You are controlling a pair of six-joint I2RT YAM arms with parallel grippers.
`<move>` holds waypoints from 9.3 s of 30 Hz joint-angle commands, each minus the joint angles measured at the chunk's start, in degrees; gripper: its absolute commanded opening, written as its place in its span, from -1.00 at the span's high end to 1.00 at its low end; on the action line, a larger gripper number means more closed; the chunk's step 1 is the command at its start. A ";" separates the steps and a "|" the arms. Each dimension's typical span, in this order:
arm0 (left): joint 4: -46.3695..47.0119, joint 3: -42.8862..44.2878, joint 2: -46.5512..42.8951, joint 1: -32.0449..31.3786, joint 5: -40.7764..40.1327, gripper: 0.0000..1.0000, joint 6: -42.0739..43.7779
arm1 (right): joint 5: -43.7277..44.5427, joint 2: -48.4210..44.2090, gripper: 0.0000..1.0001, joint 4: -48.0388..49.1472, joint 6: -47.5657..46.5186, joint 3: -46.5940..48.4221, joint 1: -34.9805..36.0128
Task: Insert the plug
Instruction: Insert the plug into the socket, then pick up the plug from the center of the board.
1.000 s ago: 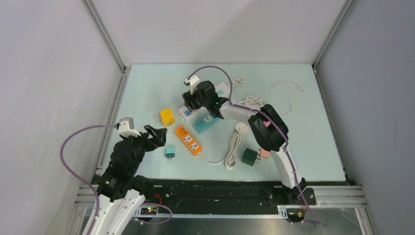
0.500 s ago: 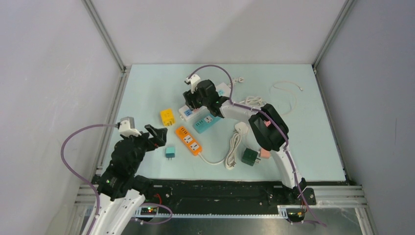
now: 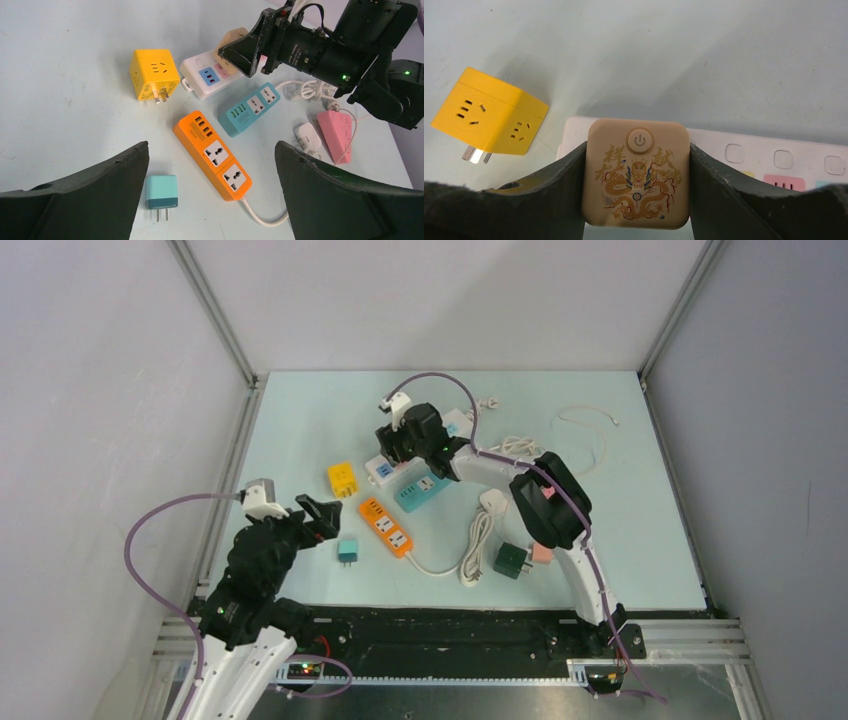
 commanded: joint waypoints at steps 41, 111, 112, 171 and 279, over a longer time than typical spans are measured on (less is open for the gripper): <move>0.00 -0.48 -1.41 0.27 -0.38 -0.99 0.64 | 8.37 -4.66 0.41 -6.91 5.66 -5.65 3.31; -1.16 -0.74 -3.39 0.23 -2.00 -0.99 0.28 | 12.34 -5.91 -0.99 -9.38 10.86 -1.82 5.89; -1.23 -0.70 -3.48 0.26 -2.10 -0.99 0.30 | 12.44 -6.09 -0.99 -9.68 10.87 -1.17 5.80; -1.41 -0.88 -6.14 0.27 -1.79 -0.99 0.04 | 10.33 -1.57 1.00 -19.94 13.10 -2.46 4.20; -0.55 -5.59 21.29 -2.01 -1.02 -0.68 -11.59 | 5.08 -32.07 -0.31 -30.80 25.70 -21.04 8.73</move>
